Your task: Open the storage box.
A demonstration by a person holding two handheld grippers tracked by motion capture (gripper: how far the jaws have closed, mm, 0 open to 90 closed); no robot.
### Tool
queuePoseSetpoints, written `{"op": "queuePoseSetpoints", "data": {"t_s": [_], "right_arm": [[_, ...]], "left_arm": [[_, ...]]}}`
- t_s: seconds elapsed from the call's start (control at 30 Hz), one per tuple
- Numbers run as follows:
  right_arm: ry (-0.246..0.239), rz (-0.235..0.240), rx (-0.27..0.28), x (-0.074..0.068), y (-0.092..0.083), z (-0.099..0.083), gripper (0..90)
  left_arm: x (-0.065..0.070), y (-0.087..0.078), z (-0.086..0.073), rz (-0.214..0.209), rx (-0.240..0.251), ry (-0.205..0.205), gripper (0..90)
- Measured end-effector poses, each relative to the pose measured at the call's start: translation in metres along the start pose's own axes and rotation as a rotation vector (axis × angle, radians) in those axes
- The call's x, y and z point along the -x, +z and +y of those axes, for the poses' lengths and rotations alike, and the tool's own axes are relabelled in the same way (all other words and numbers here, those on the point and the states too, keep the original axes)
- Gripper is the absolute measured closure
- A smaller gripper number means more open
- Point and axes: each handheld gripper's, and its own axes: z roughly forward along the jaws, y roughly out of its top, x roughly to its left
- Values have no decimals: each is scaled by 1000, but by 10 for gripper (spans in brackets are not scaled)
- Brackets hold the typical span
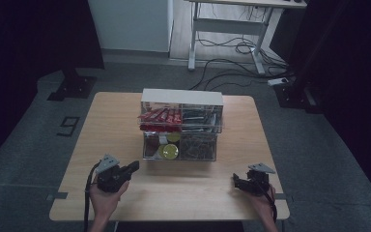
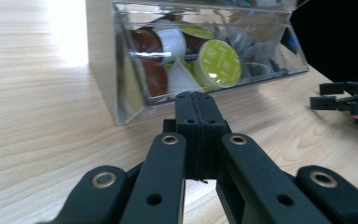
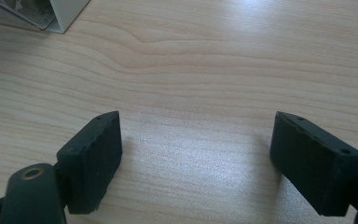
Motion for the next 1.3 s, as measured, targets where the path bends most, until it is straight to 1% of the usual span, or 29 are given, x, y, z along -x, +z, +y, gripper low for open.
{"op": "queuePoseSetpoints", "data": {"t_s": [0.07, 0.1, 0.13, 0.17, 0.2, 0.23, 0.27, 0.37, 0.57, 0.67, 0.7, 0.9, 0.93, 0.97, 1.03, 1.17, 1.3], "right_arm": [[1, -1, 1, 0, 0, 0, 170], [1, -2, 1, 0, 0, 0, 170], [1, -2, 1, 0, 0, 0, 170], [1, -2, 1, 0, 0, 0, 170], [1, -2, 1, 0, 0, 0, 170], [1, -2, 1, 0, 0, 0, 171], [1, -2, 1, 0, 0, 0, 171], [1, -3, 1, 0, 0, 0, 171], [1, -3, 1, 0, 0, 0, 170], [2, -4, 1, 0, 0, 0, 172], [2, -5, 1, 0, 0, 0, 173], [5, -11, 5, 0, -1, -1, 189], [6, -12, 5, 0, -1, -1, 191], [6, -12, 5, 0, -1, -1, 191], [7, -13, 5, 0, -1, -1, 191], [7, -13, 5, -1, -1, -1, 192], [7, -14, 5, -1, -1, -1, 193]], "left_arm": [[2, 1, 2, -6, -1, 5, 900], [2, 2, 5, -18, 2, 3, 900], [2, 2, 5, -18, 2, 3, 900], [3, 1, 9, -26, 9, 4, 900], [3, 1, 9, -26, 9, 4, 900], [5, 1, 14, -37, 17, 6, 900], [5, 1, 14, -37, 17, 6, 900], [9, 2, 23, -50, 23, 17, 900], [13, 3, 32, -61, 28, 29, 900], [14, 3, 37, -71, 33, 31, 900], [15, 3, 40, -80, 36, 31, 900], [19, 4, 49, -94, 43, 43, 899], [21, 4, 52, -100, 50, 51, 900], [21, 4, 52, -100, 50, 51, 900], [22, 3, 57, -99, 59, 61, 900], [23, 2, 64, -107, 65, 52, 900], [25, 0, 70, -111, 68, 59, 900]]}}
